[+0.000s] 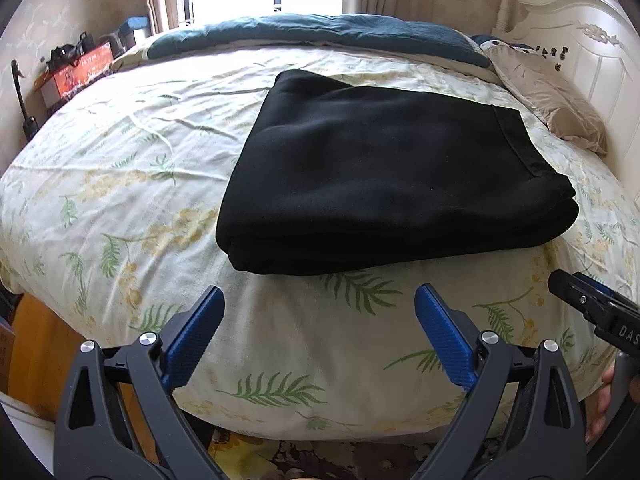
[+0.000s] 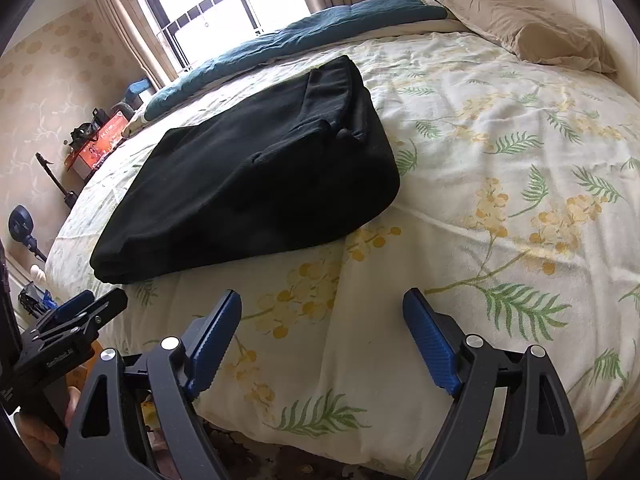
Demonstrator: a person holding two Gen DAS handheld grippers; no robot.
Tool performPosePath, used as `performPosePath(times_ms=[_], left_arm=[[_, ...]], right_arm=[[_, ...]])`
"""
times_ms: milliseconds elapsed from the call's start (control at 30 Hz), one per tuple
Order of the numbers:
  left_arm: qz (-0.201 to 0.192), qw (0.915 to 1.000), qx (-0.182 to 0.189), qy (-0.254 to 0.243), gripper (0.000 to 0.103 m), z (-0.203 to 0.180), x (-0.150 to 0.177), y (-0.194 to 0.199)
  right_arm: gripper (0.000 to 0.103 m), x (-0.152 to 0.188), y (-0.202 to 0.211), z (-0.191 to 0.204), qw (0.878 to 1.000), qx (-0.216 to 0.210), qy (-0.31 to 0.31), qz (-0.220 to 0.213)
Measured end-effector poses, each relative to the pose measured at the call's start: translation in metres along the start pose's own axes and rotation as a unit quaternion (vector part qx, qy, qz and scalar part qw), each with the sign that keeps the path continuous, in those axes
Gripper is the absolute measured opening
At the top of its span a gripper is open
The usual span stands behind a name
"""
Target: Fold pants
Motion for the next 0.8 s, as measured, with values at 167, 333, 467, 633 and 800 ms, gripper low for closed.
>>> performPosePath(times_ms=[167, 333, 467, 633, 800], left_arm=[[0.007, 0.9999, -0.006, -0.007, 0.096, -0.0022, 0.0008, -0.0030], [0.006, 0.9991, -0.035, -0.023, 0.096, -0.0053, 0.0005, -0.0041], [0.000, 0.9988, -0.039, -0.029, 0.096, -0.0062, -0.0001, -0.0030], [-0.005, 0.9990, -0.033, -0.028, 0.096, -0.0058, -0.0019, 0.0009], [-0.006, 0.9991, -0.028, -0.032, 0.096, -0.0061, -0.0040, 0.0023]], right_arm=[[0.082, 0.0022, 0.0001, 0.0014, 1.000, 0.003, 0.004, 0.001], [0.083, 0.0030, 0.0005, 0.0033, 1.000, 0.006, 0.008, 0.002], [0.083, 0.0033, 0.0001, 0.0037, 1.000, 0.006, 0.009, 0.003], [0.084, 0.0040, -0.0008, 0.0055, 1.000, 0.008, 0.011, 0.006], [0.086, 0.0045, -0.0016, 0.0061, 1.000, 0.009, 0.014, 0.008]])
Point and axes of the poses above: each gripper's, at about its wrist camera, not at the fingertips, and y roughly against the way its jaws point, z to its left, x to its underside, the point moved 2 cm from there along -y, roughly the way its jaws point
